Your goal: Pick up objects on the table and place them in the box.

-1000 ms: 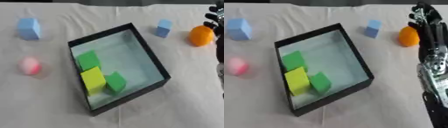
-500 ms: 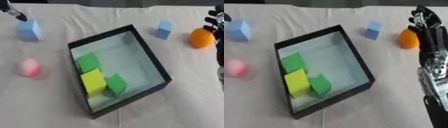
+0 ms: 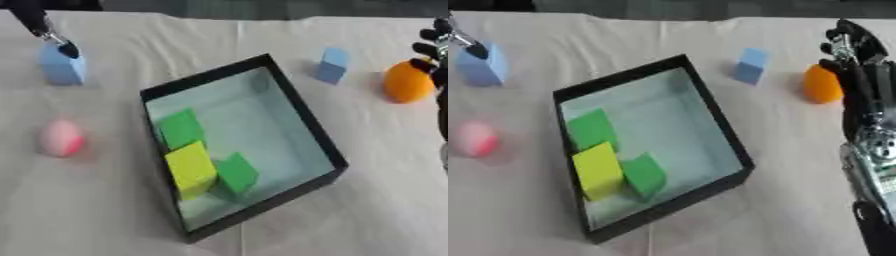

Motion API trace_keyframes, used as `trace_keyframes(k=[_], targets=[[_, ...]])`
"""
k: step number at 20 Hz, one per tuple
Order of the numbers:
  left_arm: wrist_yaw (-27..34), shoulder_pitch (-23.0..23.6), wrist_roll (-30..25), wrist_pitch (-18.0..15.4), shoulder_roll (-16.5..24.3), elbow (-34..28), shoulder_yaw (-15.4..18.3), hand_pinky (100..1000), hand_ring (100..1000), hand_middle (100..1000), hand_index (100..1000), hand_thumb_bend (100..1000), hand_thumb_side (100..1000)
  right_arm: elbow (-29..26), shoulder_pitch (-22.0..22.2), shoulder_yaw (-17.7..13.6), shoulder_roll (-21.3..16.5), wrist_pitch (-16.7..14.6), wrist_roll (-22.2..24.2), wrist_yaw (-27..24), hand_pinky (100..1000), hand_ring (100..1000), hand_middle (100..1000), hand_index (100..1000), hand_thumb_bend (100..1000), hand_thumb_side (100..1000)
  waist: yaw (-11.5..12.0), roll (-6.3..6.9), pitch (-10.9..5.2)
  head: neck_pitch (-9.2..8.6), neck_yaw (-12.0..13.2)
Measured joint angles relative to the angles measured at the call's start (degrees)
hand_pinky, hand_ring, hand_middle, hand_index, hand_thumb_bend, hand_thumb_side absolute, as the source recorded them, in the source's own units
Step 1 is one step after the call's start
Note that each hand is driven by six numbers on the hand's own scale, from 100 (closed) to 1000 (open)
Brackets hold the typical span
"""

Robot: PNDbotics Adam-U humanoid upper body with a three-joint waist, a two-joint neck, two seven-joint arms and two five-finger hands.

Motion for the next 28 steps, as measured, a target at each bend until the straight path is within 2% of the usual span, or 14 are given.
trace_keyframes(k=[4, 7, 11, 25, 28], targets=[[-2.16, 0.12, -0.16, -0.36, 0.01, 0.79, -0.02, 908, 926, 819, 869, 815, 256, 0.0, 0.0, 0.31, 0.0, 0.04, 0.06, 0.0, 822, 833, 785, 864, 100, 672, 0.0, 0.06, 0.0, -0.22, 0.08], [-2.86, 0.35, -0.17, -0.36, 0.01, 1.4, 0.02, 921, 927, 816, 864, 774, 196, 0.0, -0.03, 0.33, 0.0, 0.12, 0.16, 0.0, 822, 831, 783, 863, 100, 672, -0.04, 0.07, 0.01, -0.53, 0.16], [-3.12, 0.51, -0.25, -0.04, 0.01, 1.96, 0.15, 921, 926, 816, 863, 754, 185, -0.01, -0.34, 0.35, 0.0, 0.18, 0.26, 0.0, 822, 830, 781, 863, 100, 672, -0.3, 0.03, 0.37, -0.55, 0.22], [-4.41, 1.54, -0.25, 1.63, 0.01, 3.52, 1.87, 919, 935, 832, 870, 780, 176, -0.13, -0.89, 0.66, 0.05, 0.18, 0.29, 0.0, 822, 826, 776, 861, 100, 671, -0.82, -0.59, 1.44, -1.28, 0.67], [-5.05, 1.58, -0.21, 1.84, 0.01, 3.56, 2.41, 913, 934, 828, 864, 785, 149, -0.24, -0.99, 0.67, 0.06, 0.19, 0.3, 0.0, 822, 825, 775, 861, 100, 671, -1.04, -0.62, 1.69, -1.29, 0.69]])
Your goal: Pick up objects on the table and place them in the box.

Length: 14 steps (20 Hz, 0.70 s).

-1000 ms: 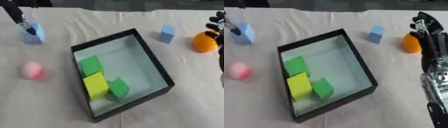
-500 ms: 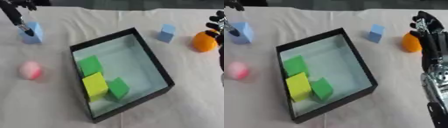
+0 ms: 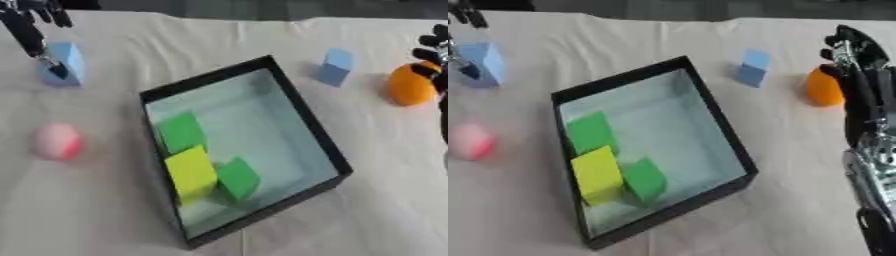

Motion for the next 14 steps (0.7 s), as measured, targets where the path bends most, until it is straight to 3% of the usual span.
trace_keyframes(k=[4, 14], targets=[[-0.64, 0.29, 1.08, 0.21, 0.05, 0.0, 0.68, 910, 937, 828, 861, 808, 100, -0.03, -0.06, 0.03, 0.02, 0.01, 0.01, 0.0, 822, 824, 773, 860, 100, 671, -0.23, -0.17, 0.31, 0.0, 0.31], [-1.72, 0.51, 8.99, -0.34, 0.08, 1.67, 1.91, 896, 929, 808, 835, 680, 100, -0.07, -1.04, 0.7, 0.41, 0.11, 0.47, 0.0, 822, 822, 771, 858, 100, 670, -1.22, -0.48, 1.44, -0.24, 1.34]])
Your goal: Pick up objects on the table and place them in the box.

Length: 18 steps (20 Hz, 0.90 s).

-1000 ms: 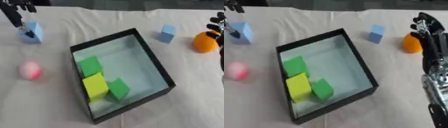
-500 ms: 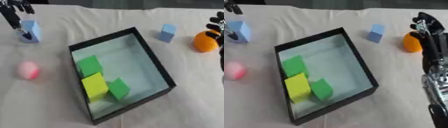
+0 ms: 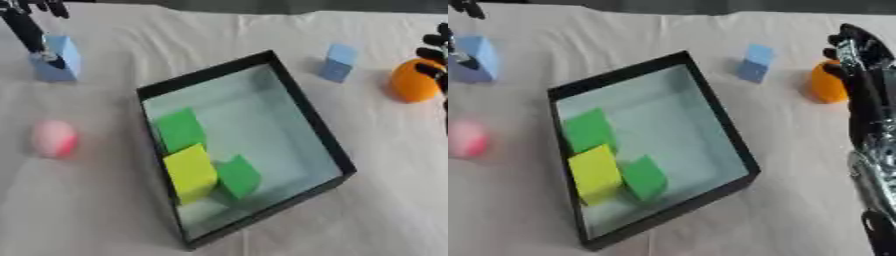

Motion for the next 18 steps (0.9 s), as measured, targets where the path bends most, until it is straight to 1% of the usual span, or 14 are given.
trace_keyframes(k=[4, 9, 13, 17, 18], targets=[[-1.21, 0.16, 0.53, 0.26, 0.0, 1.47, 0.21, 905, 933, 810, 830, 669, 100, -0.03, -0.05, 0.04, 0.19, -0.02, -0.02, 0.0, 822, 822, 771, 858, 100, 670, -0.25, -0.14, 0.4, -0.02, 0.28], [-3.01, 0.4, -0.77, 0.51, 0.0, 2.26, 0.36, 907, 934, 808, 831, 663, 100, -0.25, -0.31, 0.31, 0.19, -0.01, -0.01, -0.04, 822, 822, 770, 858, 100, 670, -0.47, -0.14, 0.54, -0.02, 0.61], [-4.12, 0.45, -0.93, 0.48, 0.0, 2.58, 0.59, 891, 920, 781, 814, 607, 100, -0.3, -0.46, 0.51, 0.19, 0.12, 0.18, -0.08, 823, 822, 770, 858, 100, 670, -0.52, -0.14, 0.54, -0.02, 0.78], [-4.44, 0.5, -0.94, 0.29, -0.08, 2.95, 0.65, 818, 823, 673, 759, 531, 100, -0.3, -0.46, 0.55, 0.19, 0.16, 0.22, -0.09, 823, 822, 770, 858, 100, 670, -0.57, -0.12, 0.54, -0.02, 0.97], [-4.44, 0.5, -0.95, 0.28, -0.1, 2.98, 0.65, 780, 763, 625, 718, 511, 100, -0.3, -0.46, 0.55, 0.19, 0.16, 0.22, -0.09, 823, 822, 770, 858, 100, 670, -0.58, -0.1, 0.54, -0.02, 0.98]])
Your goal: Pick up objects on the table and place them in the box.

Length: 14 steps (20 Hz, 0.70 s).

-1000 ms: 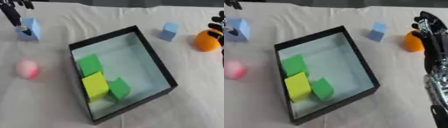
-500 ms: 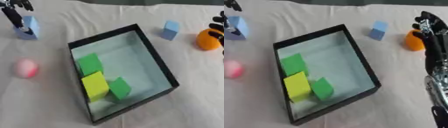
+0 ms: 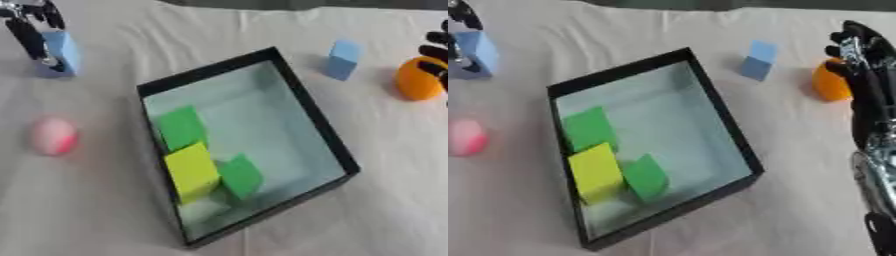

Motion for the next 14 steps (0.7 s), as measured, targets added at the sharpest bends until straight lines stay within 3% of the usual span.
trace_keyframes(k=[3, 5, 14], targets=[[0.13, 0.0, 0.0, -0.01, -0.1, 0.12, 0.0, 663, 590, 513, 598, 476, 100, 0.0, -0.01, 0.01, 0.0, -0.02, -0.02, -0.08, 823, 822, 770, 858, 100, 670, -0.07, 0.14, 0.0, 0.0, 0.0], [0.43, 0.0, 0.2, -0.09, -0.26, 0.08, -0.02, 610, 528, 457, 531, 461, 100, 0.0, -0.02, 0.03, 0.0, -0.02, -0.02, -0.1, 823, 822, 770, 858, 100, 670, -0.16, 0.33, -0.01, 0.03, 0.0], [3.91, -1.38, 0.66, -1.86, -0.26, -6.16, -2.45, 567, 506, 442, 514, 428, 100, 0.0, 0.1, 0.14, -0.04, -0.02, -0.02, -0.11, 823, 822, 770, 859, 100, 669, 0.26, 0.96, -0.49, 0.71, -0.26]])
